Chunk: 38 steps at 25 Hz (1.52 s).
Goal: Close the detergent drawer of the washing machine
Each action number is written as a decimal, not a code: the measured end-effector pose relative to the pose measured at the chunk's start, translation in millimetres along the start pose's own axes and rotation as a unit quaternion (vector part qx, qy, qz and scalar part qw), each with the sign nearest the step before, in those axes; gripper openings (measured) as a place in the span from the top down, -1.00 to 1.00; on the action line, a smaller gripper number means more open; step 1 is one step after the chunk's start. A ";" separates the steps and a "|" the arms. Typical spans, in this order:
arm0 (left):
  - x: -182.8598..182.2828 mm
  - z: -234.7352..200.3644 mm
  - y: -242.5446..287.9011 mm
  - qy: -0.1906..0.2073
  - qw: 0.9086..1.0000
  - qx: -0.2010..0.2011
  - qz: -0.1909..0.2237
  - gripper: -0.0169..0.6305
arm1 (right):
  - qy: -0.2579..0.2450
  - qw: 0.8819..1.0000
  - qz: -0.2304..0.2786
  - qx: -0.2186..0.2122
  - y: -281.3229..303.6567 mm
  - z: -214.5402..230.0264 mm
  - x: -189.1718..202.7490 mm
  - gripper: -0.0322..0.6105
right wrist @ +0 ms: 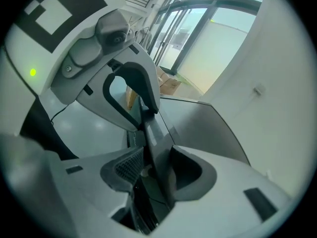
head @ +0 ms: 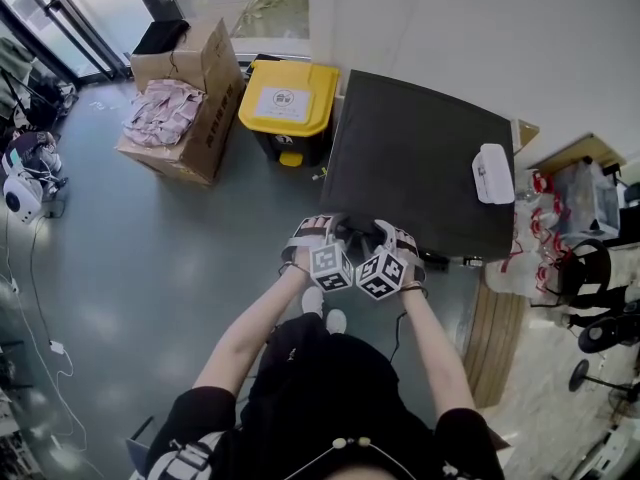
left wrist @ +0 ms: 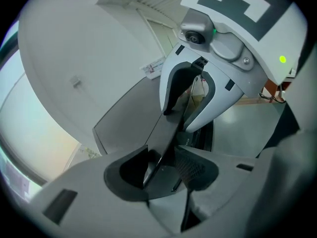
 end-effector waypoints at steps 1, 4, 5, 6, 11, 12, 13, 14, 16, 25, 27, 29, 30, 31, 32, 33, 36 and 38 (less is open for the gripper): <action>1.0 0.7 -0.3 -0.003 1.000 -0.003 0.002 0.45 | -0.003 1.000 -0.001 -0.001 0.2 -0.7 -0.4 0.33; 2.5 3.5 -1.3 -0.024 1.000 -0.013 0.008 0.44 | 0.012 1.000 0.002 -0.006 -0.9 -1.6 -0.4 0.34; 2.4 3.9 -1.5 -0.036 0.999 -0.014 0.006 0.45 | 0.030 0.999 0.005 -0.010 -2.5 -0.5 -0.1 0.38; 2.3 3.7 -2.3 -0.050 0.999 -0.014 0.005 0.47 | 0.054 0.998 0.008 -0.014 -5.1 1.2 0.3 0.41; -3.5 -7.6 -27.4 -0.144 0.988 -0.031 0.044 0.61 | 0.205 0.976 0.072 -0.027 -39.1 10.2 4.4 0.54; -6.0 -10.1 -36.2 -0.166 0.984 -0.029 0.061 0.63 | 0.239 0.966 0.094 -0.026 -50.1 11.4 4.7 0.56; -9.0 -12.5 -46.0 -0.189 0.978 -0.025 0.082 0.64 | 0.267 0.956 0.118 -0.021 -62.4 12.9 4.4 0.60; -12.9 -14.8 -56.7 -0.211 0.972 -0.019 0.105 0.67 | 0.288 0.947 0.143 -0.015 -75.6 14.6 3.8 0.71; -23.4 -19.0 -81.2 -0.252 0.954 -0.002 0.159 0.74 | 0.317 0.929 0.193 -0.005 -104.3 17.3 0.8 0.82; -71.3 -36.8 -190.5 -0.349 0.868 0.023 0.352 0.90 | 0.365 0.849 0.378 0.059 -219.7 40.1 -37.9 0.89; -77.7 -41.3 -208.8 -0.359 0.855 0.017 0.374 0.91 | 0.371 0.835 0.399 0.071 -237.1 44.7 -42.1 0.89; -82.6 -45.5 -224.6 -0.368 0.843 0.015 0.391 0.92 | 0.377 0.822 0.420 0.081 -253.5 47.5 -44.4 0.89; -84.3 -47.5 -231.3 -0.375 0.837 0.016 0.398 0.92 | 0.379 0.816 0.428 0.086 -260.9 48.0 -44.8 0.89; -85.5 -49.4 -237.2 -0.382 0.831 0.018 0.403 0.93 | 0.381 0.811 0.435 0.090 -267.7 48.0 -45.0 0.89; -86.5 -51.1 -242.6 -0.388 0.826 0.021 0.409 0.93 | 0.383 0.807 0.441 0.094 -273.6 47.6 -45.2 0.89; -87.5 -52.6 -247.5 -0.391 0.821 0.025 0.414 0.93 | 0.385 0.803 0.445 0.097 -278.6 47.1 -45.3 0.89; -91.6 -55.8 -259.0 -0.387 0.817 0.033 0.425 0.93 | 0.394 0.792 0.455 0.098 -289.4 46.2 -45.3 0.89; -94.2 -57.4 -263.0 -0.379 0.818 0.035 0.431 0.93 | 0.401 0.786 0.461 0.095 -294.7 47.6 -45.6 0.89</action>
Point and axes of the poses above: the fingertips, and each gripper's own axes: y forward along the fingers, z to its right, x out of its underside, the point moved 8 cm from there along -y, backward along the fingers, and after that the axes turned 2 degrees about -y, right-handed, at the moved point
